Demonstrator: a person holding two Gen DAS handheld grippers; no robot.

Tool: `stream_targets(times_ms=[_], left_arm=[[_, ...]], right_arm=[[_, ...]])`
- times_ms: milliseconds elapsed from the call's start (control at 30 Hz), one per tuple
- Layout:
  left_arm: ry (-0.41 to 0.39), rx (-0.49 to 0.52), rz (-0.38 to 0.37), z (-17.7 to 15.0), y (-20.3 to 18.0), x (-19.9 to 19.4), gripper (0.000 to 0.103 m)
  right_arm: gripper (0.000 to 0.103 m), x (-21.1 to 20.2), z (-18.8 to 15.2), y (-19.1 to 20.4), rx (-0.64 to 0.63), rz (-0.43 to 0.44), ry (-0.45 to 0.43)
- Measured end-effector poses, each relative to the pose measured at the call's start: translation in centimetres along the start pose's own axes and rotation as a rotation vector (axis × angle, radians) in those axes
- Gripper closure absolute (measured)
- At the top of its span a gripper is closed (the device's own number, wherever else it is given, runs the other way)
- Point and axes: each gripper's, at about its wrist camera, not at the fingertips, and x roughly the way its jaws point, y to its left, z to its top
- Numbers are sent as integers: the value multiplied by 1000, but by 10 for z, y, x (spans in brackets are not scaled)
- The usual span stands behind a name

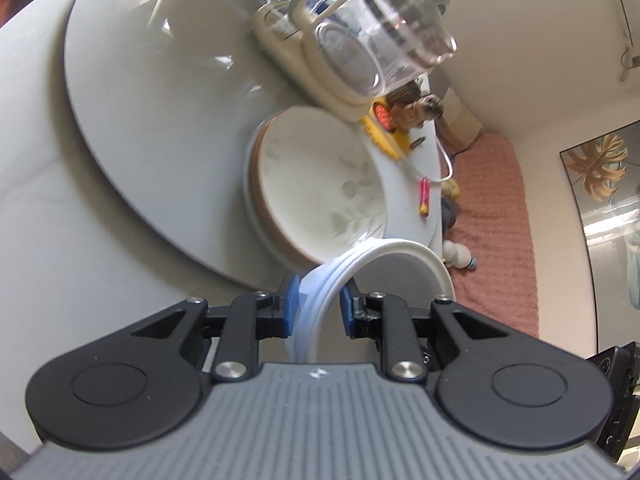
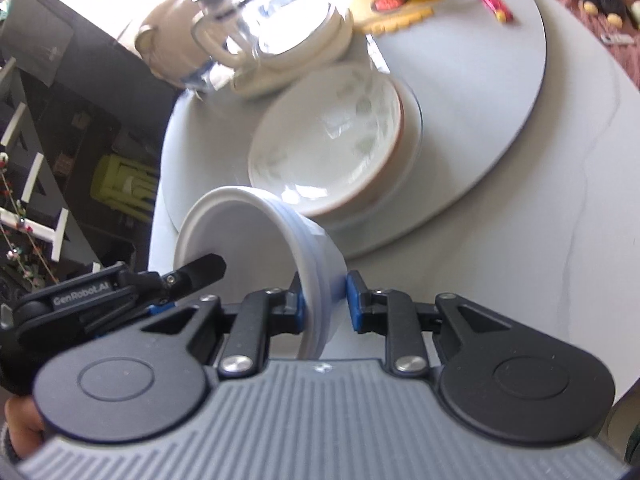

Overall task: Organize plates and bowls
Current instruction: 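Carry the ceramic bowl with both grippers over the leaf-pattern plate stack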

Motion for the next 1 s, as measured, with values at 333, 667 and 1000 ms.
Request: stream_targets(times_ms=[333,667,1000], left_arm=[[-36,9,9,30,-21,20,77],[-19,-21,34,58,-24,58,77],[12,-31,84,79,-19,94,77]], right_arm=[[79,6,43,0,-12,9,-15],[79,31,77,-9,-3,2,21],[79,63,99,-19,3,-11,67]])
